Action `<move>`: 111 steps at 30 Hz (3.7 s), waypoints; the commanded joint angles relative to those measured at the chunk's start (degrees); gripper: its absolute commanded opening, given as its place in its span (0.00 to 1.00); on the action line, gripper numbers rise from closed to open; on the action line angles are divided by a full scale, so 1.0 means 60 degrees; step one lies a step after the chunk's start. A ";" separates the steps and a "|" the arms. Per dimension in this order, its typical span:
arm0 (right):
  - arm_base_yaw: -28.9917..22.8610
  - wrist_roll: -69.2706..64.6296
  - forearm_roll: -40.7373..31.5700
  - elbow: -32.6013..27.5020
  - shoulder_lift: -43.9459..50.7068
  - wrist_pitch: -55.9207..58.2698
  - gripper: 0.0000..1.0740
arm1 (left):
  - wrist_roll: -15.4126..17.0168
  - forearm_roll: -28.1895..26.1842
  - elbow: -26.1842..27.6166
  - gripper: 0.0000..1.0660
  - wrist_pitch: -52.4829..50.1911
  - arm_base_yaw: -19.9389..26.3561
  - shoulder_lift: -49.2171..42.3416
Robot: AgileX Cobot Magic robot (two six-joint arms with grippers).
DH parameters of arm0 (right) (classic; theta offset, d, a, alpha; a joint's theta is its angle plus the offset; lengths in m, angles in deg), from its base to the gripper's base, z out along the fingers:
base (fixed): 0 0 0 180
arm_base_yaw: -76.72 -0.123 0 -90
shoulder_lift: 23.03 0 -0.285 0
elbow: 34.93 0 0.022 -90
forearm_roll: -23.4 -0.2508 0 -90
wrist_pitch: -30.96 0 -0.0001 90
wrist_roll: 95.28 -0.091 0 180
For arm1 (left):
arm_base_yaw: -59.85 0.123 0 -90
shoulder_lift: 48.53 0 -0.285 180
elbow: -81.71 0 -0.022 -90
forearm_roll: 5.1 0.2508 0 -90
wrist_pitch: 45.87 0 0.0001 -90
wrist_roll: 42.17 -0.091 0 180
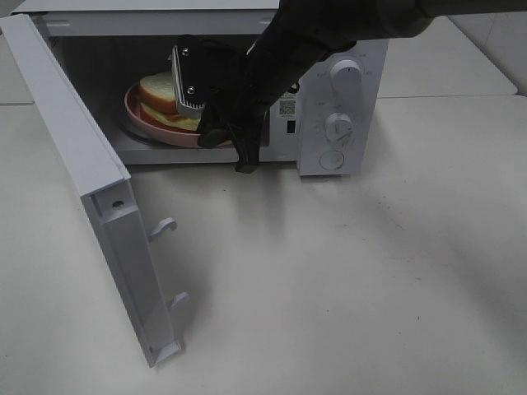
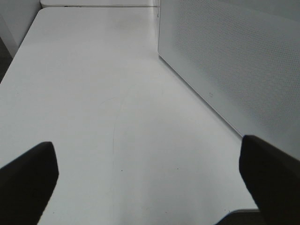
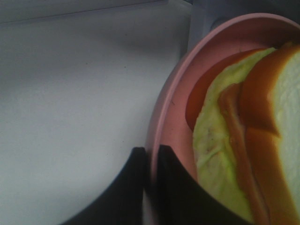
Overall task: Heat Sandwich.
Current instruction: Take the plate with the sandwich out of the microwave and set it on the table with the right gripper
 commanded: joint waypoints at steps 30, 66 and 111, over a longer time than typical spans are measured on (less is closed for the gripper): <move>0.0010 0.3581 -0.1394 -0.4841 0.3734 -0.1375 0.00 | 0.0019 -0.0048 0.0010 0.92 -0.0105 -0.0057 -0.0153; 0.0010 0.1346 0.0640 -1.0008 0.9139 -0.1461 0.00 | 0.0019 -0.0048 0.0010 0.92 -0.0105 -0.0057 -0.0153; 0.0010 -1.4276 0.9922 -1.0409 1.0456 0.0115 0.00 | 0.0019 -0.0048 0.0010 0.92 -0.0105 -0.0057 -0.0153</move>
